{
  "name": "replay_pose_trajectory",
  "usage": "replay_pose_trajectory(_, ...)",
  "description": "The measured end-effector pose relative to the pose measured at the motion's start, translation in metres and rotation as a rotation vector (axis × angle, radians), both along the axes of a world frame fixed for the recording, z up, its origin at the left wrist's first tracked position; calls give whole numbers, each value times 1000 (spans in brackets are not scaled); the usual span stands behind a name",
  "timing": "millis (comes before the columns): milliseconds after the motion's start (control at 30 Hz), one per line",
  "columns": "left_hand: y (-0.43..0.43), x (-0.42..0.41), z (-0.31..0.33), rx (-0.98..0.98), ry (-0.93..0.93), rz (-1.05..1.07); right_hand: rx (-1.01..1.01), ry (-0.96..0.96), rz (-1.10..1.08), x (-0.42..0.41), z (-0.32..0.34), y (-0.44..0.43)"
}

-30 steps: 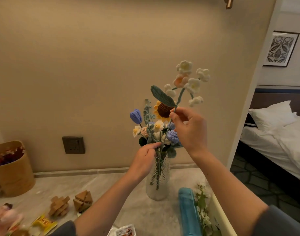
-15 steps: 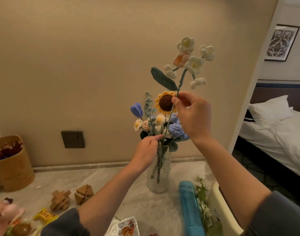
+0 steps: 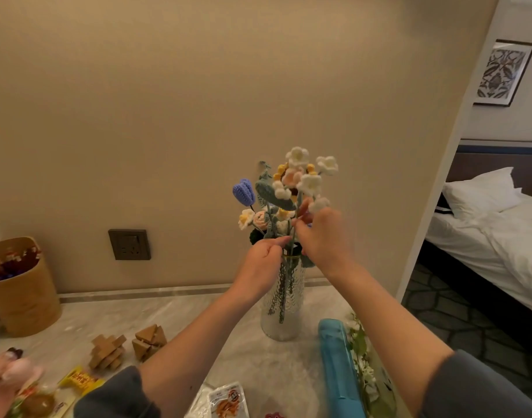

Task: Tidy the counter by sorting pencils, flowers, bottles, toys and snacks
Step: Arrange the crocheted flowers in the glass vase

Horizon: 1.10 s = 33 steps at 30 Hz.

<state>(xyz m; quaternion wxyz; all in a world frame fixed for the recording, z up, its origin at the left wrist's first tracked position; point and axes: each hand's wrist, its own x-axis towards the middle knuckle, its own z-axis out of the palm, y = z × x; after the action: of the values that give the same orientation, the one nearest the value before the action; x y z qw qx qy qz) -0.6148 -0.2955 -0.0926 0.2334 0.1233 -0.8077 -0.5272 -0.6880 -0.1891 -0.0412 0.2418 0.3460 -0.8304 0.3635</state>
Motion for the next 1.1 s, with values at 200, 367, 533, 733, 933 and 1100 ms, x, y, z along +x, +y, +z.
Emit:
replay_pose_trajectory(200, -3, 0, -4, -64, 3, -4, 87, -28, 56, -3, -23, -3)
replay_pose_trajectory(367, -1, 6, -1, -48, 9, 17, 180, -69, -49, -9, -40, -11)
replay_pose_trajectory(533, -1, 10, -4, -5, 0, 36, 181, -46, -115, -10, -56, -11)
replay_pose_trajectory(733, -5, 8, -15, 17, 11, 17, 188, -69, -116, -11, -63, -10)
replay_pose_trajectory(933, -4, 11, -22, 39, 15, 12, 156, -149, -77, -6, -67, -5)
replay_pose_trajectory(1100, 0, 24, -32, 102, 44, 31, -61, -245, -26, 11, -85, 17)
